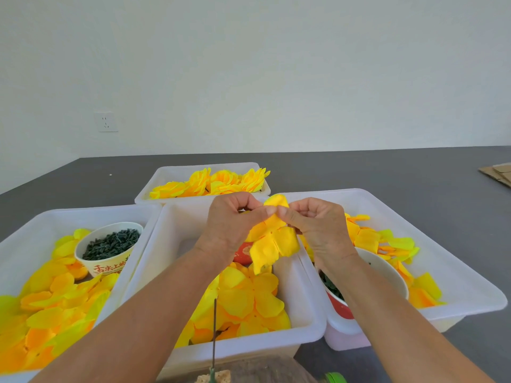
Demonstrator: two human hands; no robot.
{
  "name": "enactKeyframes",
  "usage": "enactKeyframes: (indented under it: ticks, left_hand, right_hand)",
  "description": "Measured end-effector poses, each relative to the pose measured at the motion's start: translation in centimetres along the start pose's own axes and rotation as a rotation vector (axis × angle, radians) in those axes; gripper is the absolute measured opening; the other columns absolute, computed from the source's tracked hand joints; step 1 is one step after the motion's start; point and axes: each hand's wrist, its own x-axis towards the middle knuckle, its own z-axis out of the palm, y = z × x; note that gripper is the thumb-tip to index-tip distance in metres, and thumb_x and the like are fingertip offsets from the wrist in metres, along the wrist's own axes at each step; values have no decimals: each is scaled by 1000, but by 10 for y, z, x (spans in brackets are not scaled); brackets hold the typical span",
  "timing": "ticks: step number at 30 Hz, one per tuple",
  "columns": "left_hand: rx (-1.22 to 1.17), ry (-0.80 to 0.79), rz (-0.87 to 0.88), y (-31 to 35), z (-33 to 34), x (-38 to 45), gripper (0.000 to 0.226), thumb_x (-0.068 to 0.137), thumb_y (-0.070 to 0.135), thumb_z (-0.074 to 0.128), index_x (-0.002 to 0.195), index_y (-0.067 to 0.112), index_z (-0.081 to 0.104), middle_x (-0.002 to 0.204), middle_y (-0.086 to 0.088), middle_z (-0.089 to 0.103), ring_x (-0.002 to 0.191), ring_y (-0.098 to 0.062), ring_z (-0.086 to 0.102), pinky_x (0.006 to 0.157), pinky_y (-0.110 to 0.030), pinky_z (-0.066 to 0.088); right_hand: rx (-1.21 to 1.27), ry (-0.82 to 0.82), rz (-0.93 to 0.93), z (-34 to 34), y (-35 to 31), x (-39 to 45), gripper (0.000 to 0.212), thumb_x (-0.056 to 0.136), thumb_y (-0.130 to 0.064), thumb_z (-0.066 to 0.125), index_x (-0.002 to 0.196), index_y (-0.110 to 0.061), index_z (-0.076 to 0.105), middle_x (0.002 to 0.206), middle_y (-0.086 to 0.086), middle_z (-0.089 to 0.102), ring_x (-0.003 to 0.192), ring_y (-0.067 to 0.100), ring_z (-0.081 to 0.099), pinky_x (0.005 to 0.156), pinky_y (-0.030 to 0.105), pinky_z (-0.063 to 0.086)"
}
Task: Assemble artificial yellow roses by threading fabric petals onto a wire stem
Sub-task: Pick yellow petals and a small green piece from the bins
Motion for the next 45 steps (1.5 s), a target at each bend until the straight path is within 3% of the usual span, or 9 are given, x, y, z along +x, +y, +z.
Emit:
enactKeyframes:
  ticks: [8,14,17,19,22,31,37,42,45]
  left_hand:
    - [-72,-64,-75,0,0,0,13,86,15,65,75,11,70,70,-5,62,68,-14,53,65,-28,45]
    - [-166,37,6,0,-7,6,15,88,6,60,88,-9,62,85,-34,58,76,-26,48,71,-37,41]
    - [-142,12,-5,0,-7,5,3,84,8,66,80,7,66,79,-11,65,75,-16,55,70,-32,47]
    - [-117,-47,-60,-1,-4,3,14,75,9,75,71,17,64,72,5,64,68,-8,57,62,-23,48]
    - [15,-146,-200,-6,1,1,23,69,10,80,84,17,64,90,-4,69,83,-21,63,74,-37,54]
    - [-162,-29,-198,-4,-2,2,30,74,-1,73,87,25,68,87,-1,71,85,-22,67,72,-35,56]
    - [-199,-83,-423,-3,-3,3,20,77,18,73,97,16,71,97,-10,72,95,-30,66,89,-48,52]
    - [-291,-250,-546,3,-4,0,36,83,21,65,114,2,62,93,-16,68,72,-25,65,55,-29,55]
    - [-255,-170,-567,0,-3,2,33,83,27,67,110,9,65,103,-13,69,90,-29,66,72,-39,57]
  right_hand:
    - [-60,25,-147,-2,-2,0,27,83,1,64,76,-25,67,72,-7,69,65,6,65,60,18,53]
    - [126,-184,259,-5,-6,4,8,88,-17,62,89,-13,68,72,-3,70,63,7,64,61,25,53]
    - [179,-201,291,-9,-7,3,4,80,-6,69,83,-8,66,70,2,69,58,10,65,54,22,53]
    - [-94,-89,116,-9,-3,3,13,74,-3,75,73,-10,64,67,5,67,57,13,61,54,25,53]
    - [-392,-20,-122,-6,2,3,18,72,-10,77,67,-16,61,64,2,62,59,13,52,57,28,46]
    - [388,-251,344,-10,-4,8,9,77,-12,67,86,-8,67,72,3,71,61,12,65,57,22,54]
    - [-133,-5,31,-8,3,7,10,76,-10,75,70,-11,67,55,2,63,53,12,56,58,24,50]
    - [-453,58,-237,-5,5,6,12,81,-10,70,89,-2,72,72,4,66,67,17,62,70,27,52]
    - [-427,31,-281,-5,5,5,9,83,-2,64,88,1,71,75,15,69,68,26,66,71,36,56]
